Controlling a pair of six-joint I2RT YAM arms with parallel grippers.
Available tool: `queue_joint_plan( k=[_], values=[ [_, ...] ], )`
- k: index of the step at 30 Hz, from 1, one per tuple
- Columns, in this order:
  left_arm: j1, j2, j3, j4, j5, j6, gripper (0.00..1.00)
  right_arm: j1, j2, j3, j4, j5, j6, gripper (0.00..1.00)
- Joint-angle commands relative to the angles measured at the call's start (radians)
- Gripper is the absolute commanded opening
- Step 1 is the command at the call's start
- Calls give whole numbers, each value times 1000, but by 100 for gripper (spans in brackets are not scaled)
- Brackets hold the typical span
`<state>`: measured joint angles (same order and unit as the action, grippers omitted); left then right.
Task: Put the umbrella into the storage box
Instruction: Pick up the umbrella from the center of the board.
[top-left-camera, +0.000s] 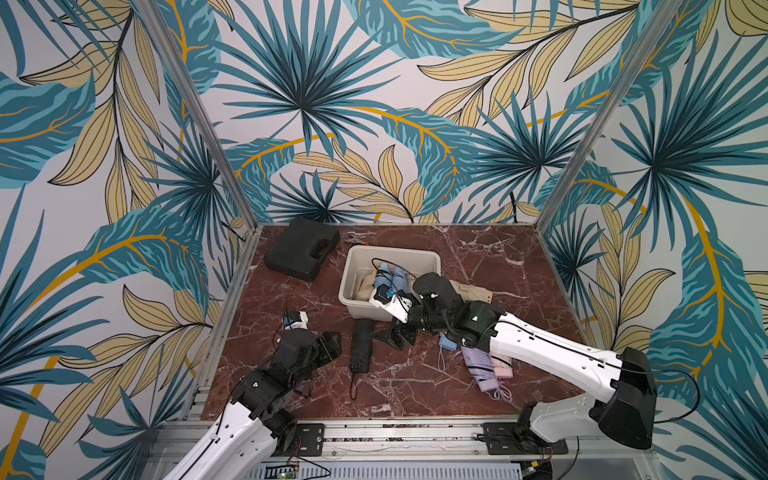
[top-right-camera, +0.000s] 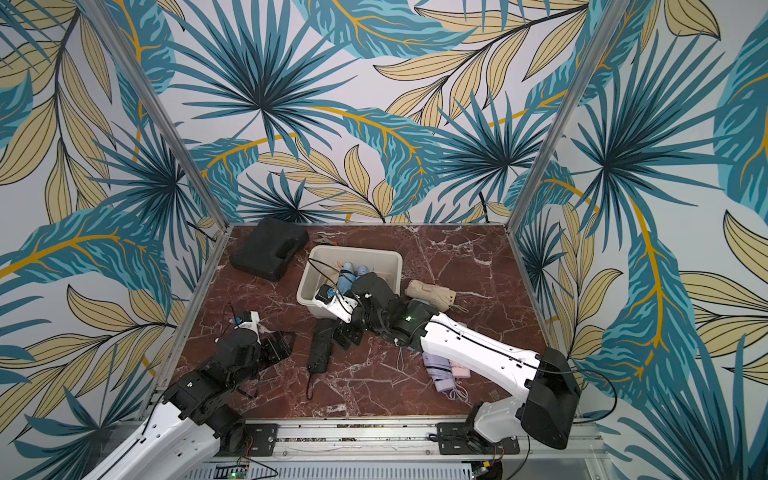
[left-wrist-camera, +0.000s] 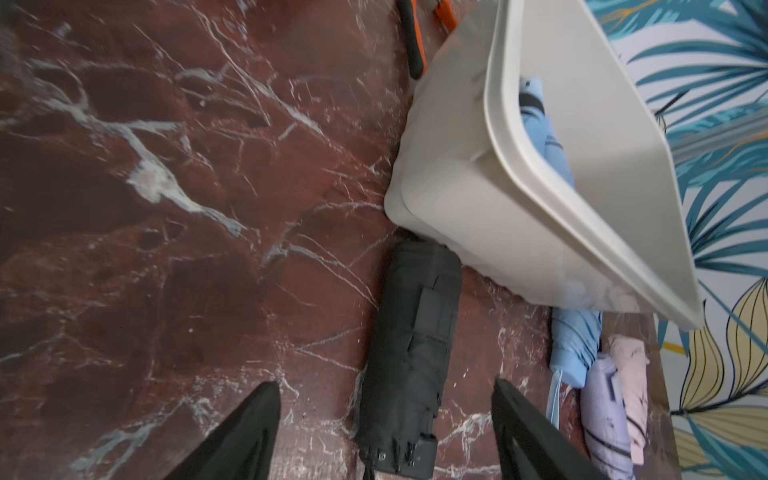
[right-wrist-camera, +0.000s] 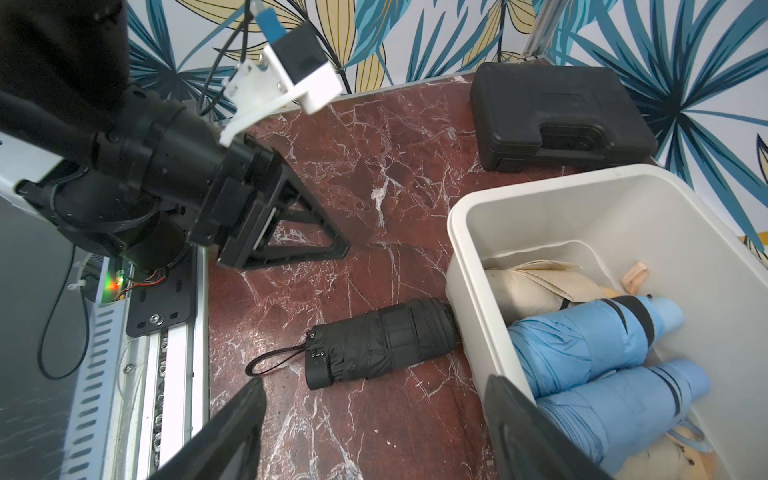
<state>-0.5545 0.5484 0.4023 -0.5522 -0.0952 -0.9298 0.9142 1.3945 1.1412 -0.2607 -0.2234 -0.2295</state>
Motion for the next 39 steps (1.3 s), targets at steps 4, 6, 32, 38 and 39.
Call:
queue_joint_plan(
  k=[4,6,32,38,39],
  values=[
    [-41,145,-32,206,137,3,86,0,-60,-56,34,58,45,85],
    [-42,212,-40,288,175,36,86,0,-74,-67,70,65,50,85],
    [-39,698,27,583,207,291,48,0,-154,-130,85,100,64,85],
    [-49,642,16,505,276,323,33,0,-150,-128,92,93,61,85],
    [-57,629,17,483,291,334,32,0,-149,-128,89,91,59,85]
  ],
)
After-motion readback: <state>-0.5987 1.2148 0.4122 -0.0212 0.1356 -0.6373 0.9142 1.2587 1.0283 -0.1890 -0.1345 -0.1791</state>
